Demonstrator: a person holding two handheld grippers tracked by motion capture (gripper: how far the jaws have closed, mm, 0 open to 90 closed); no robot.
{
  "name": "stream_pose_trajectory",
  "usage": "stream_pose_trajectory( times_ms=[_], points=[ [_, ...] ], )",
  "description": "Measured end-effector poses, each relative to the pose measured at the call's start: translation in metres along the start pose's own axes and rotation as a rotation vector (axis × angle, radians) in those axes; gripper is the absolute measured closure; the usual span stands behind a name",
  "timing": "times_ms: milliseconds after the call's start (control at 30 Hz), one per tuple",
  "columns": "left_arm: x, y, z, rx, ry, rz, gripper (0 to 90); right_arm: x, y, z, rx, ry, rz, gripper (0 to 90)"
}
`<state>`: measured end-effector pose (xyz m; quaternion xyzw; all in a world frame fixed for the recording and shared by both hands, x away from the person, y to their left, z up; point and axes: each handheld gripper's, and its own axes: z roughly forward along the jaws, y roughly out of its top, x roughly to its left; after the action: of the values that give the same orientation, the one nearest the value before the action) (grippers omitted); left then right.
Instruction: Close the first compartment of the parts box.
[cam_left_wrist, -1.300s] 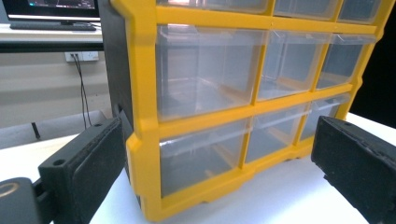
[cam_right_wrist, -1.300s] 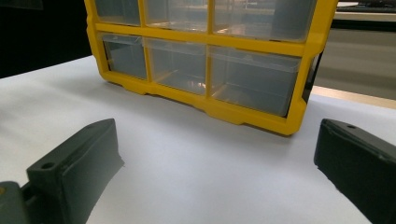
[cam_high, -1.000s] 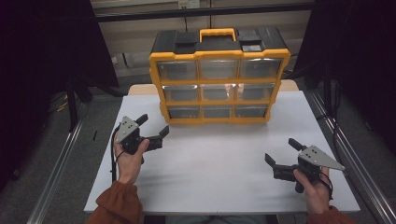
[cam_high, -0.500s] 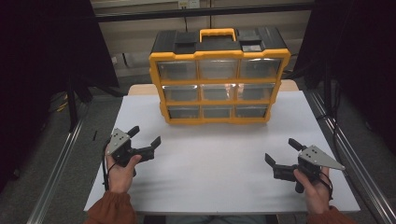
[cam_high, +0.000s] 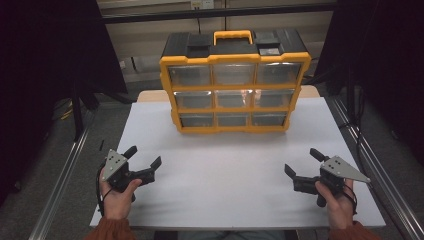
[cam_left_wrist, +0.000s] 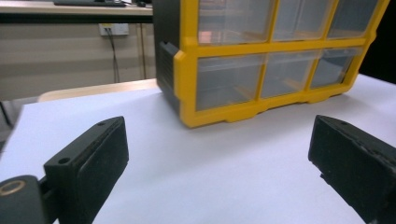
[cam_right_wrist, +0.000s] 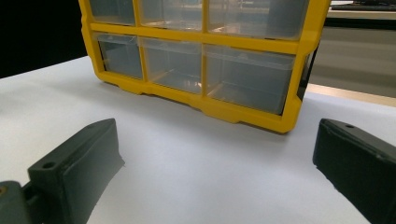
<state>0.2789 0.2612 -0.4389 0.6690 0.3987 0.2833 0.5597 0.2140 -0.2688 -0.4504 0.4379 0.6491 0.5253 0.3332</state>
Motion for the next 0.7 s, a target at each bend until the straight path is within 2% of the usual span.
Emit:
stream_pose_trajectory(
  times_ms=[133, 200, 267, 367, 400, 467, 533, 600, 633, 667, 700],
  points=[
    [0.002, -0.002, -0.006, 0.002, 0.003, -0.001, 4.9, -0.001, 0.000, 0.000, 0.001, -0.007, -0.002, 0.7],
    [0.005, -0.005, -0.010, 0.028, 0.012, 0.021, 4.8, -0.001, 0.000, -0.001, 0.003, -0.008, -0.003, 0.7],
    [0.007, -0.008, -0.015, 0.036, 0.020, 0.008, 4.8, -0.002, 0.000, -0.001, 0.003, -0.012, 0.002, 0.8],
    [0.011, -0.013, -0.018, 0.028, 0.028, -0.051, 4.5, -0.002, -0.001, -0.001, 0.004, -0.016, 0.002, 0.8],
    [0.012, -0.012, -0.019, 0.025, 0.032, -0.059, 3.9, -0.002, -0.001, -0.001, 0.004, -0.016, -0.001, 0.8],
    [0.012, -0.010, -0.020, 0.013, 0.029, -0.031, 3.7, -0.002, 0.000, -0.001, 0.007, -0.010, -0.004, 0.8],
    [0.011, -0.008, -0.021, 0.004, 0.023, -0.024, 3.7, -0.002, 0.000, -0.001, 0.003, -0.008, -0.010, 0.6],
    [0.011, -0.008, -0.020, 0.025, 0.018, -0.016, 3.8, -0.002, 0.000, 0.000, 0.011, -0.007, -0.007, 0.7],
    [0.011, -0.008, -0.019, 0.020, 0.019, -0.022, 4.0, -0.002, -0.001, 0.000, 0.012, -0.006, -0.010, 0.7],
    [0.011, -0.007, -0.020, 0.037, 0.028, 0.003, 4.2, -0.002, -0.001, 0.000, 0.012, -0.005, -0.010, 0.7],
    [0.011, -0.007, -0.019, 0.033, 0.022, -0.003, 4.1, -0.002, -0.001, 0.000, 0.012, -0.005, -0.009, 0.7]
  ],
)
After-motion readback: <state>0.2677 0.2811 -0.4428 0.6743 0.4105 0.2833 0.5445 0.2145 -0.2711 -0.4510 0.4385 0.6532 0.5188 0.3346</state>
